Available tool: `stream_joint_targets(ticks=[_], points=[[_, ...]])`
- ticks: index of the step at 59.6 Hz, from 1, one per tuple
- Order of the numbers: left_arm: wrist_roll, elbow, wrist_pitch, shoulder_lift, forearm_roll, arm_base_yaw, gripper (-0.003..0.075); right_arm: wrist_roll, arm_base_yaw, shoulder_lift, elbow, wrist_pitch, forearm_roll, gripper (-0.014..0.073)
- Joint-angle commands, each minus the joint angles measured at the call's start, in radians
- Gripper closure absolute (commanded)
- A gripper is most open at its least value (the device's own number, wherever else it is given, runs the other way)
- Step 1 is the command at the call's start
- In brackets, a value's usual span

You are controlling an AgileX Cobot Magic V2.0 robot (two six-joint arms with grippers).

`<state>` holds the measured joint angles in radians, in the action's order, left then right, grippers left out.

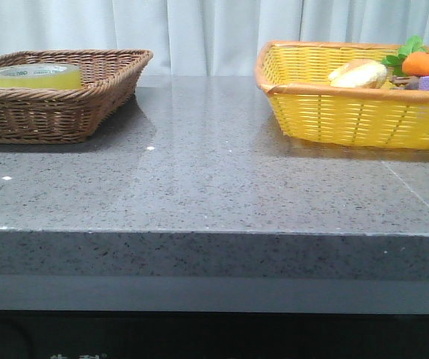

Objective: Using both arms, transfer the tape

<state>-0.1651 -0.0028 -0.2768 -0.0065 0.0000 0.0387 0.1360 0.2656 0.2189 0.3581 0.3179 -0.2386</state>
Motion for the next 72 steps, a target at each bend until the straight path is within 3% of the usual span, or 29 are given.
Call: stream_joint_targets(ticks=[1, 5, 65, 72], points=[[0.003, 0.017, 0.147, -0.02, -0.014, -0.005, 0.074, 0.003, -0.007, 0.009, 0.025, -0.069, -0.008, 0.0684], [0.001, 0.053, 0.197, -0.02, -0.014, -0.005, 0.074, 0.003, -0.007, 0.009, 0.025, -0.069, -0.008, 0.0684], [0.001, 0.05, 0.179, -0.019, -0.014, -0.005, 0.074, 0.004, -0.007, 0.009, 0.025, -0.07, -0.004, 0.0684], [0.001, 0.05, 0.179, -0.019, -0.014, -0.005, 0.074, 0.004, -0.013, -0.007, -0.039, -0.183, 0.027, 0.0684]])
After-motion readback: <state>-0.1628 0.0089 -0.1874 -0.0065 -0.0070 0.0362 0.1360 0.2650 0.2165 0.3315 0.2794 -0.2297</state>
